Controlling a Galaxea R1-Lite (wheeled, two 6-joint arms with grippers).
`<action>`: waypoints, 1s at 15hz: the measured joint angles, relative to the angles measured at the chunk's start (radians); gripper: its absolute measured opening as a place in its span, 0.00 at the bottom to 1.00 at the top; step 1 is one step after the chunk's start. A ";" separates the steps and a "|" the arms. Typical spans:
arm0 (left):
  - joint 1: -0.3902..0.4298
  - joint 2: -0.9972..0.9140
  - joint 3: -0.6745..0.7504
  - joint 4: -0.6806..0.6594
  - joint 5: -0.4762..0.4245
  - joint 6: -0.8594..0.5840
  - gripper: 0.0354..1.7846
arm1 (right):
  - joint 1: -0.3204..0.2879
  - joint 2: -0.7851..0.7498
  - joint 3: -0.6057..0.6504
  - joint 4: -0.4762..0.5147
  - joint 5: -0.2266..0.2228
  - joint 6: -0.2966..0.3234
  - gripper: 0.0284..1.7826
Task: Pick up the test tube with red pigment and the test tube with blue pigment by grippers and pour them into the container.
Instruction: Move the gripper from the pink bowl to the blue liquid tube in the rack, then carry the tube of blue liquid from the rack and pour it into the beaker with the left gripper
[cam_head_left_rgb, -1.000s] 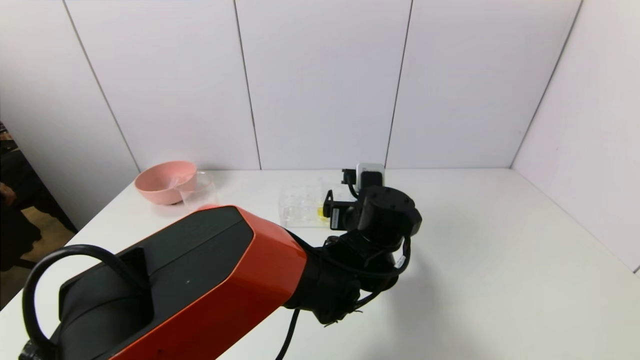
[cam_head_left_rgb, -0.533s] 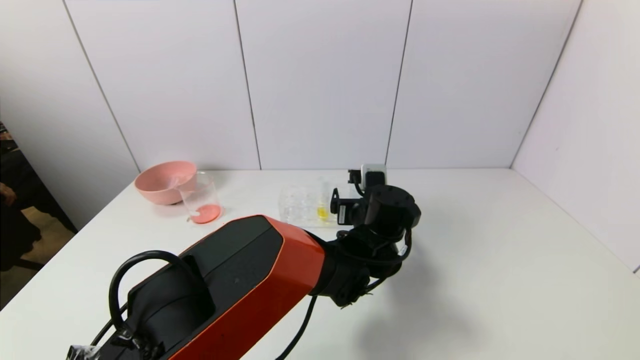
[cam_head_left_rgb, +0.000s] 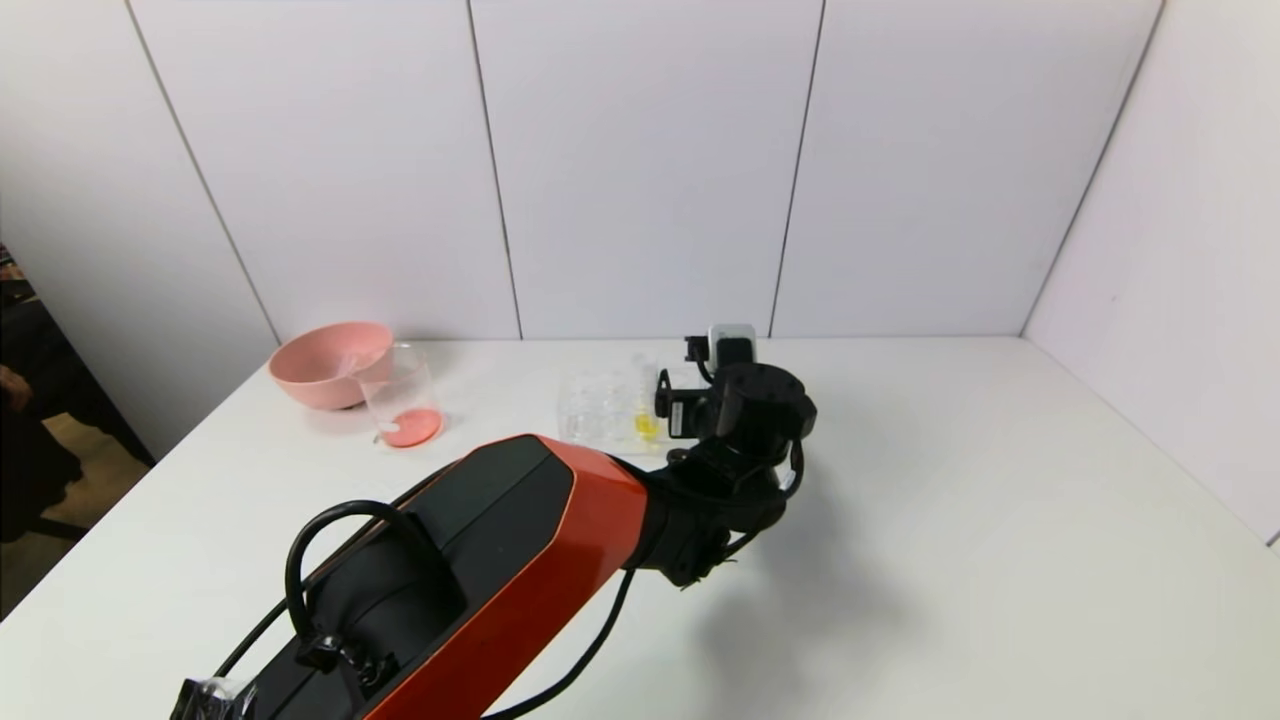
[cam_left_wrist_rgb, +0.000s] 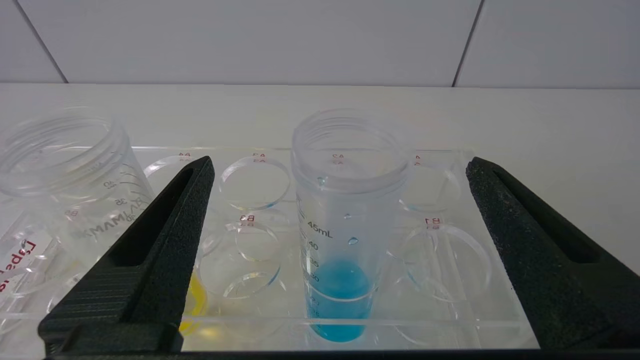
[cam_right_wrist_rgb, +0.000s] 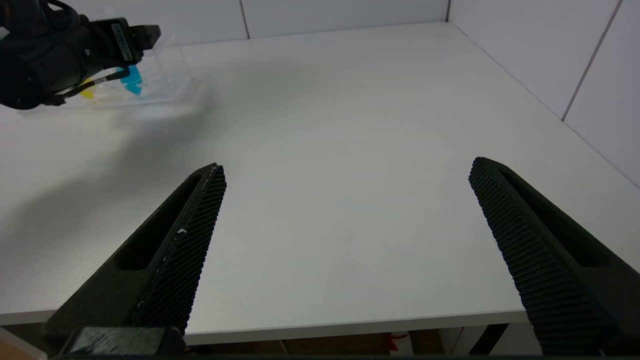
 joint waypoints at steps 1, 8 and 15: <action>0.001 0.002 -0.007 -0.001 0.000 0.000 0.99 | 0.000 0.000 0.000 0.000 0.000 0.000 1.00; -0.001 0.002 -0.015 -0.005 0.003 0.011 0.77 | 0.000 0.000 0.000 0.000 0.000 0.000 1.00; -0.001 -0.001 -0.017 -0.017 0.003 0.013 0.25 | 0.000 0.000 0.000 0.000 0.000 0.000 1.00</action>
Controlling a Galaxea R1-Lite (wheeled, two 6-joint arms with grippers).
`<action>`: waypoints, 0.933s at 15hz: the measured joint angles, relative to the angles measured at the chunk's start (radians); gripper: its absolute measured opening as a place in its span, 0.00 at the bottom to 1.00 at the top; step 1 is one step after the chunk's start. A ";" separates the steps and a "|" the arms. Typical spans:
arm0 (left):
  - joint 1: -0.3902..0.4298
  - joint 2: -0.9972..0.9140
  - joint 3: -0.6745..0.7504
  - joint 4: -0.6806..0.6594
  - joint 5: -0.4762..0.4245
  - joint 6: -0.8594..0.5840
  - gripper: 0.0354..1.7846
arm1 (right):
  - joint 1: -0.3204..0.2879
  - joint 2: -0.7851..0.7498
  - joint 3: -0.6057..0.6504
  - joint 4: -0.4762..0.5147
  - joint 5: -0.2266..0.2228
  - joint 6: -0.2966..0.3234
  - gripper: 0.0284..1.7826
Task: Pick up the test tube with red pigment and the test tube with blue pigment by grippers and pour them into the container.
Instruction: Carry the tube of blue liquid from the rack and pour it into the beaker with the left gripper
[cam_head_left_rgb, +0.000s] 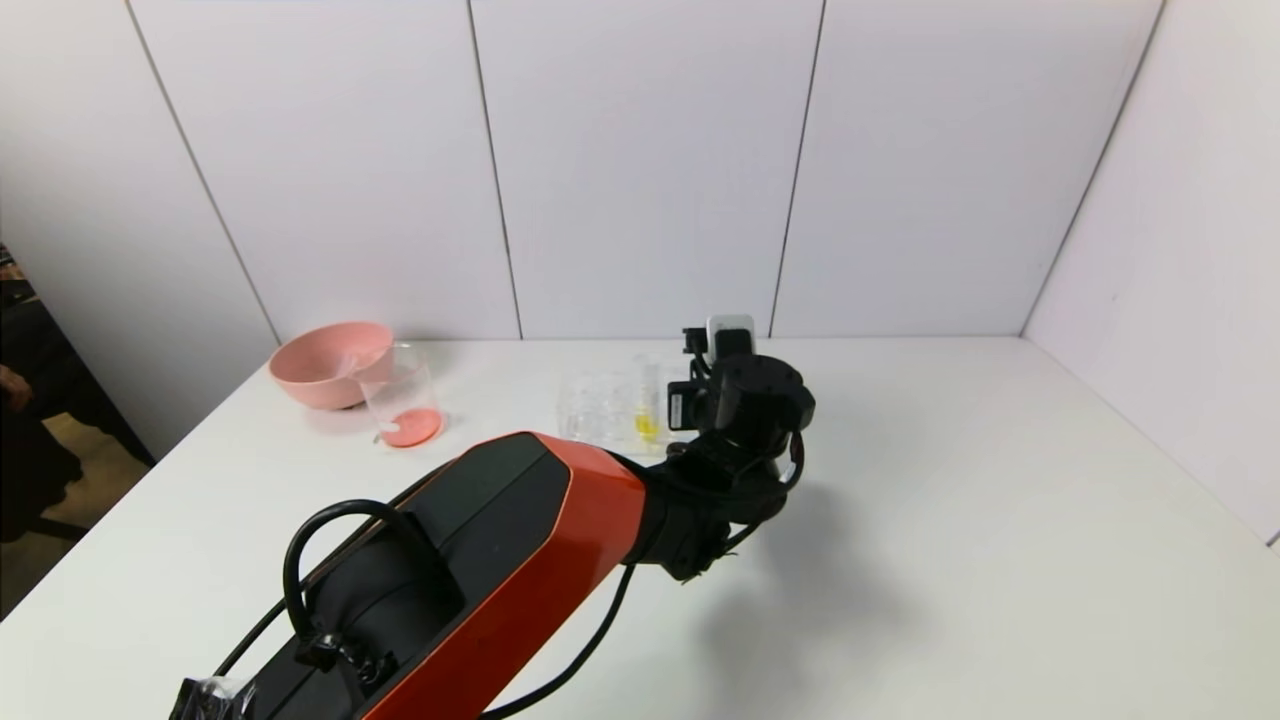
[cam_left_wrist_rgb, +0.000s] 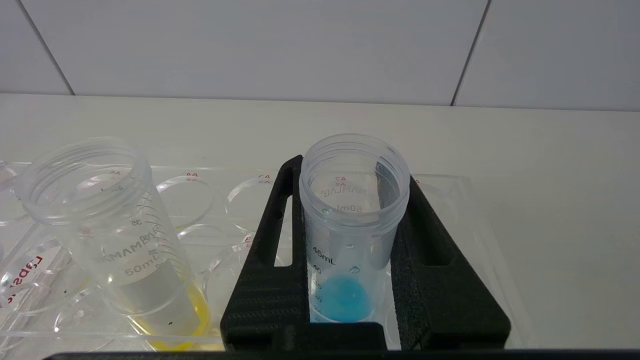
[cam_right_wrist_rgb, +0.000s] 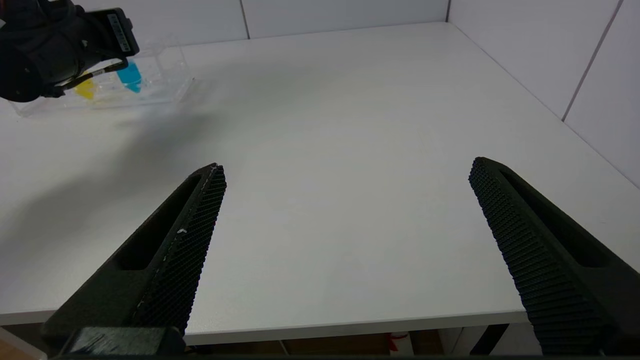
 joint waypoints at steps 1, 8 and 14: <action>0.000 -0.001 0.000 -0.001 0.000 0.000 0.25 | 0.000 0.000 0.000 0.000 0.000 0.000 1.00; -0.004 -0.032 -0.004 -0.001 0.000 0.027 0.25 | 0.000 0.000 0.000 0.000 0.000 0.000 1.00; -0.023 -0.100 -0.025 -0.007 0.001 0.079 0.25 | 0.000 0.000 0.000 0.000 0.000 0.000 1.00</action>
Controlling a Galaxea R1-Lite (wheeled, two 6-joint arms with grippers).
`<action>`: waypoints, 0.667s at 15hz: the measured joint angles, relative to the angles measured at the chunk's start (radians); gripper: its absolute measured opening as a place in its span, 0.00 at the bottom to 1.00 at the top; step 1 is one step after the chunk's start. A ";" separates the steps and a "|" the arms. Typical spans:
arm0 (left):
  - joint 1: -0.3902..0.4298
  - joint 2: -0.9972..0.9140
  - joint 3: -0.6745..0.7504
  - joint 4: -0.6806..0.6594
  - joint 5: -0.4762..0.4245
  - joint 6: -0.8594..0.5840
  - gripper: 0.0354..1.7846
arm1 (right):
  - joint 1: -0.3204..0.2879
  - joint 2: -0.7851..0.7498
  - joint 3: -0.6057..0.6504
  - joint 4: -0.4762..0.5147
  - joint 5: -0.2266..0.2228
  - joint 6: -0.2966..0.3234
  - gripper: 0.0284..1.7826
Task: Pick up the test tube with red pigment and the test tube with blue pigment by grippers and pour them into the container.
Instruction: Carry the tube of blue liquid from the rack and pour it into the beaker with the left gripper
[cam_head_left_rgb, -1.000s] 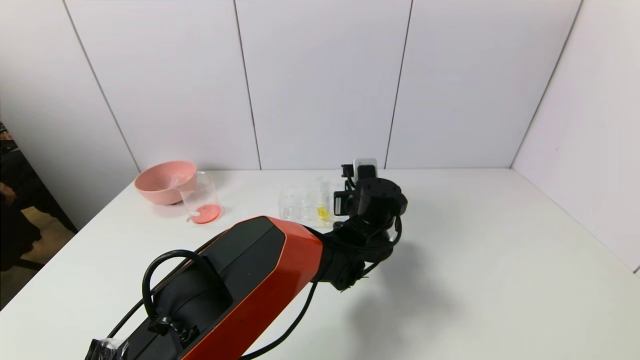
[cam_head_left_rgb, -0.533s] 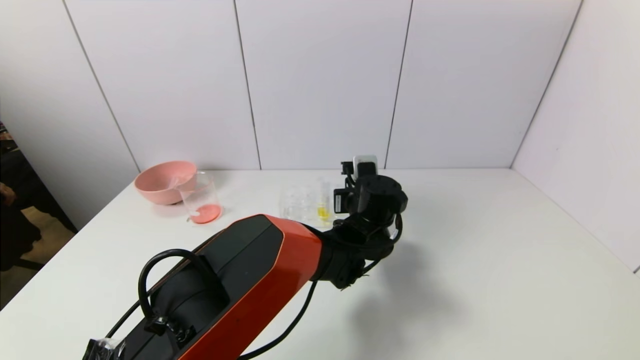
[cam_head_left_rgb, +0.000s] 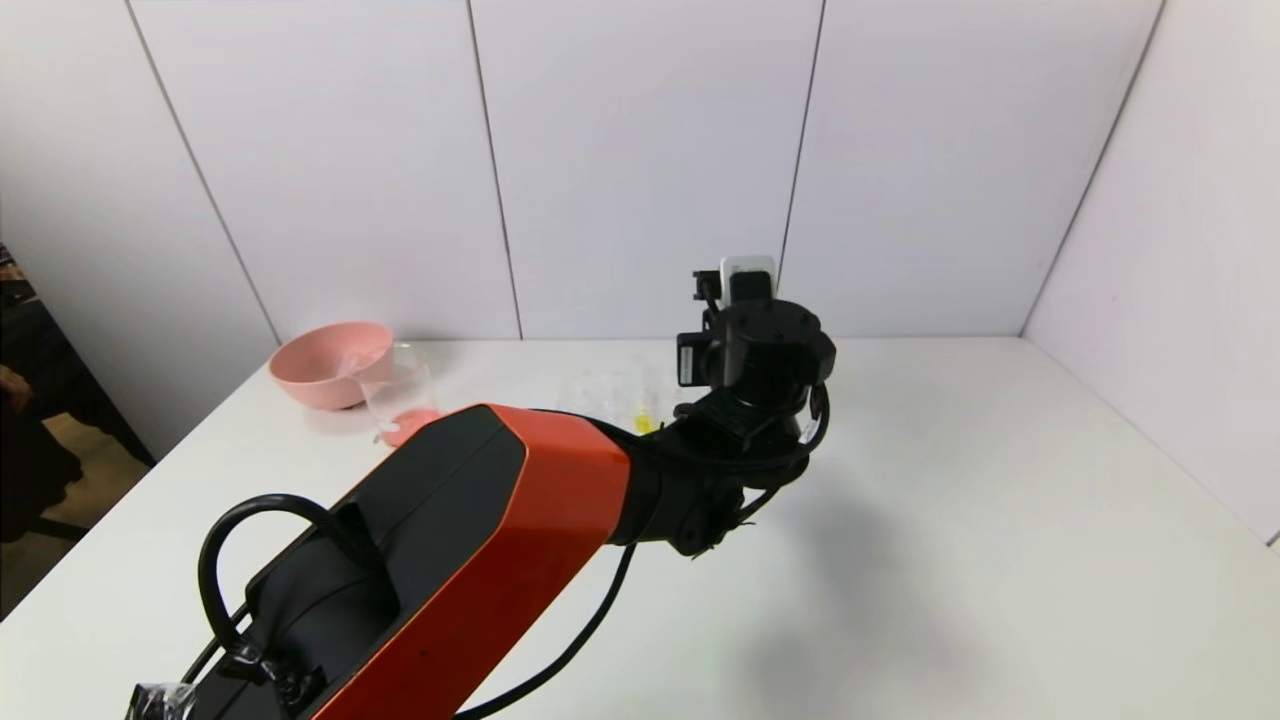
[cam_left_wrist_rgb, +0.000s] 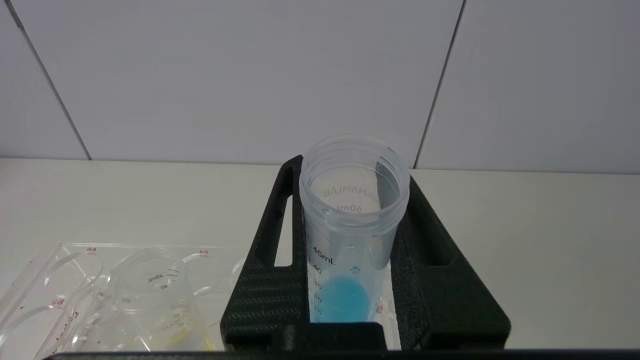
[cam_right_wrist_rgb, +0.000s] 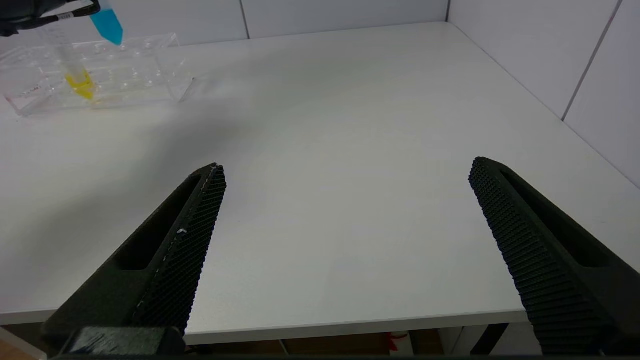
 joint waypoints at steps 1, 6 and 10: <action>-0.001 -0.004 -0.001 -0.007 0.000 0.006 0.25 | 0.000 0.000 0.000 0.000 0.000 0.000 1.00; -0.005 -0.019 0.013 -0.033 -0.005 0.029 0.25 | 0.000 0.000 0.000 0.000 0.000 0.000 1.00; -0.005 -0.118 0.227 -0.055 -0.124 0.017 0.25 | 0.000 0.000 0.000 0.000 0.000 0.000 1.00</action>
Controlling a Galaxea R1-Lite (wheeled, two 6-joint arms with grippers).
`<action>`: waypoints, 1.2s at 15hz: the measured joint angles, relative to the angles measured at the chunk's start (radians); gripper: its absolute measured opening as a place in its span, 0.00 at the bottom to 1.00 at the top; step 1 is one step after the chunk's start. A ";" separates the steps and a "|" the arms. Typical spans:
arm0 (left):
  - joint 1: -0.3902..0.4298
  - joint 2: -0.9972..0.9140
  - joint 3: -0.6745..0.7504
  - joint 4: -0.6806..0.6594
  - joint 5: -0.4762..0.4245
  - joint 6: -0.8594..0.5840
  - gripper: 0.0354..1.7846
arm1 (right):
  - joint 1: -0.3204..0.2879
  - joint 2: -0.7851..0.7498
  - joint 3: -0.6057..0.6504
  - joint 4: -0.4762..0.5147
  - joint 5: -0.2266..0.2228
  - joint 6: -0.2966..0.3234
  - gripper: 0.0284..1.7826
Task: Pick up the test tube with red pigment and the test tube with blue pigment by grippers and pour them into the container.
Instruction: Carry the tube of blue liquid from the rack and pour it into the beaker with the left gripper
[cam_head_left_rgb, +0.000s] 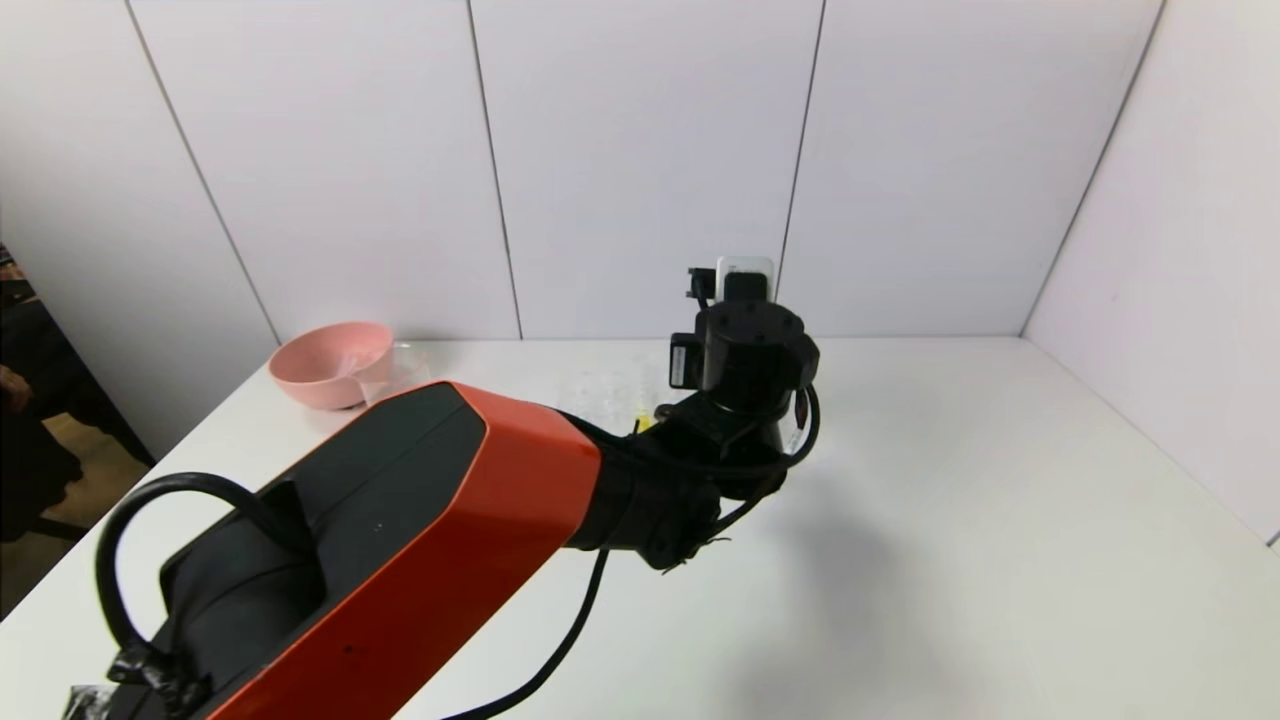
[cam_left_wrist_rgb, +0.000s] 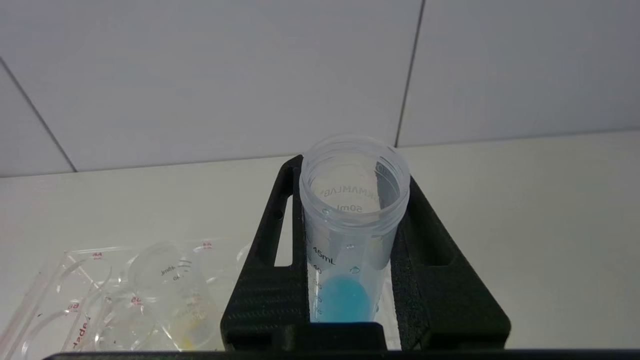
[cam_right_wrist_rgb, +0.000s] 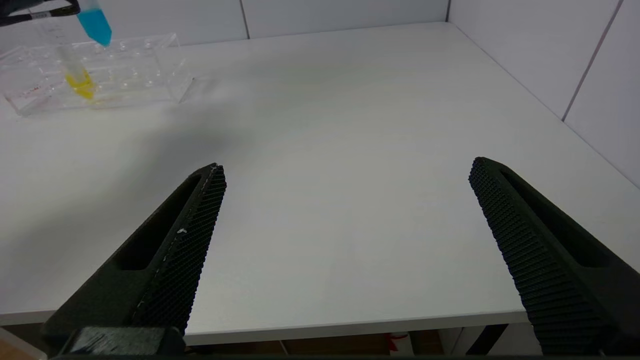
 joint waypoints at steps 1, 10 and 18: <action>0.001 -0.047 0.101 -0.020 -0.070 -0.002 0.25 | 0.000 0.000 0.000 0.000 0.000 0.000 1.00; 0.332 -0.578 0.834 -0.138 -1.043 0.014 0.25 | 0.000 0.000 0.000 0.000 0.000 0.000 1.00; 0.986 -0.765 1.028 -0.141 -1.667 0.114 0.25 | 0.000 0.000 0.000 0.000 0.000 0.000 1.00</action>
